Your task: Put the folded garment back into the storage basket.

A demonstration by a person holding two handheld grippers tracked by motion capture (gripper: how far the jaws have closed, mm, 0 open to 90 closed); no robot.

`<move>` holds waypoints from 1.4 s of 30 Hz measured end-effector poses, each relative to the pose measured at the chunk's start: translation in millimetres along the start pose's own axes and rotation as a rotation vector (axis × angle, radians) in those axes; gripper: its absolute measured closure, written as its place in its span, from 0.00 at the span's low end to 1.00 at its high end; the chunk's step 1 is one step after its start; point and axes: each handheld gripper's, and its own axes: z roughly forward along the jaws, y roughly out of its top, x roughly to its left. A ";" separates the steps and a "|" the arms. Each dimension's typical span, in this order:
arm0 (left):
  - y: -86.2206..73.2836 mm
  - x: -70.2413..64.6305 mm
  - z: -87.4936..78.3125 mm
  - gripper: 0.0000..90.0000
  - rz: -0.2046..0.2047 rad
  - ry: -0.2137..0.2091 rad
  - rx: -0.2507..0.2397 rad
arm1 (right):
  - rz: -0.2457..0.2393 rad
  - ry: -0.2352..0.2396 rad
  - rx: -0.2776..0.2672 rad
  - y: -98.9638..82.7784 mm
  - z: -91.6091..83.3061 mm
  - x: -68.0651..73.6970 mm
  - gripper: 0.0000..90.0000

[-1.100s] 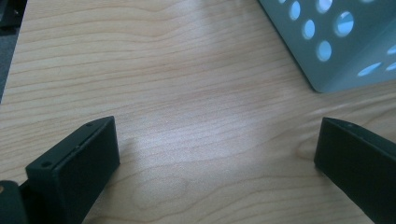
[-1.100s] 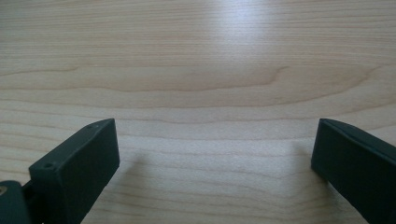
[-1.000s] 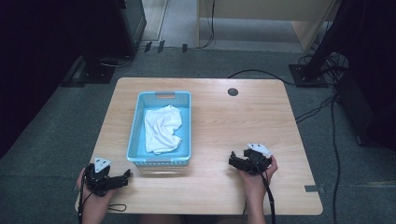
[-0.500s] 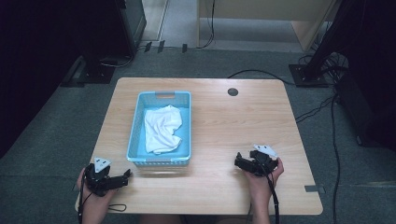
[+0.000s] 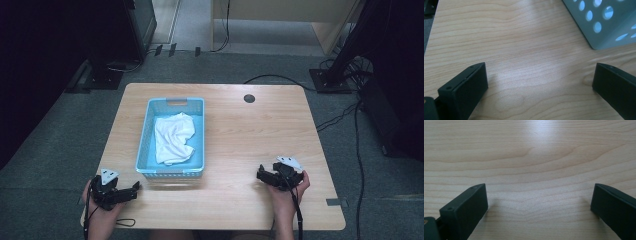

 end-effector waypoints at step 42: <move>0.0 0.0 0.0 0.00 0.000 0.000 0.000 | 0.025 -0.051 0.005 -3.9 -5.8 -30.2 0.00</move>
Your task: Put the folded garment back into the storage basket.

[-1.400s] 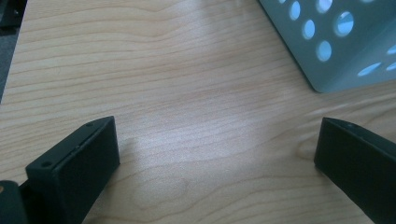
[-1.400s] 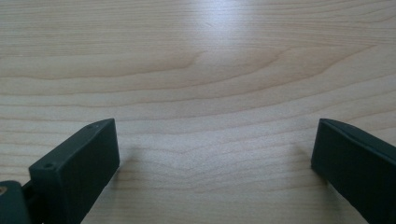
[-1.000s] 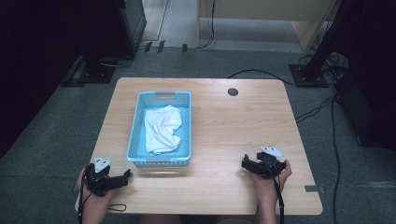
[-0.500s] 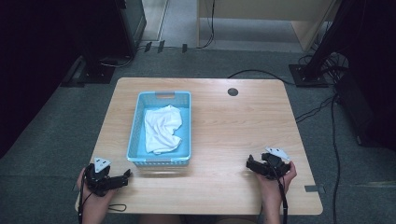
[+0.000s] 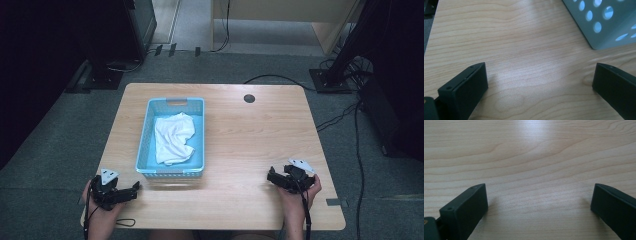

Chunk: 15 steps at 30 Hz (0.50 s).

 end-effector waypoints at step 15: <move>0.0 0.0 0.0 0.00 0.000 0.000 0.000 | 0.014 -0.008 -0.001 -1.9 -2.8 -12.4 0.00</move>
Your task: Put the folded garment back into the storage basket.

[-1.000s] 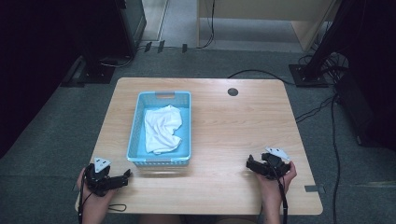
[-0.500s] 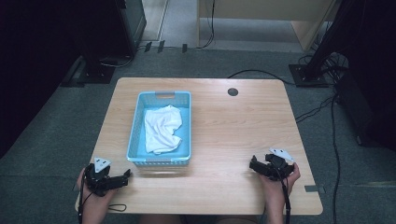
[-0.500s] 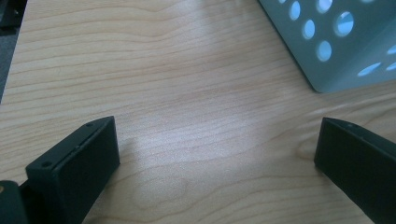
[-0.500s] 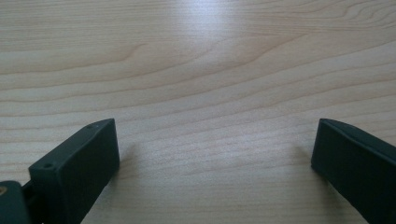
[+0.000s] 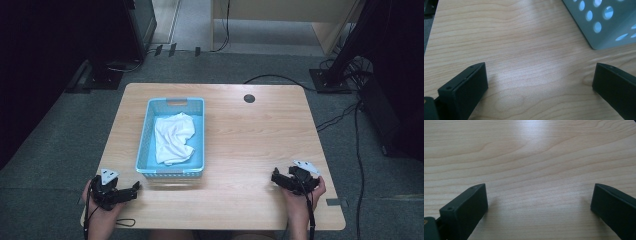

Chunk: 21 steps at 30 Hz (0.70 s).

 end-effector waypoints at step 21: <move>0.0 0.0 0.0 0.00 0.000 0.000 0.000 | 0.015 -0.024 0.000 -2.9 -3.7 -17.9 0.00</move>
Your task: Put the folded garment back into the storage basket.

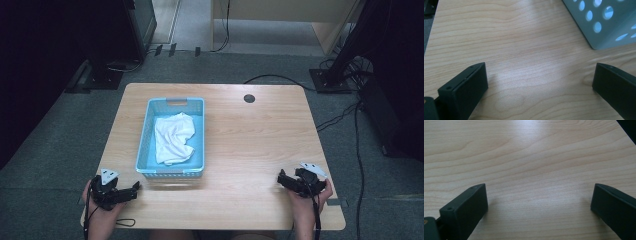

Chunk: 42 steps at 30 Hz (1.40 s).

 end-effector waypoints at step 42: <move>0.0 0.0 0.0 0.00 0.000 0.000 0.000 | 0.028 -0.043 0.004 -2.8 -4.0 -27.6 0.00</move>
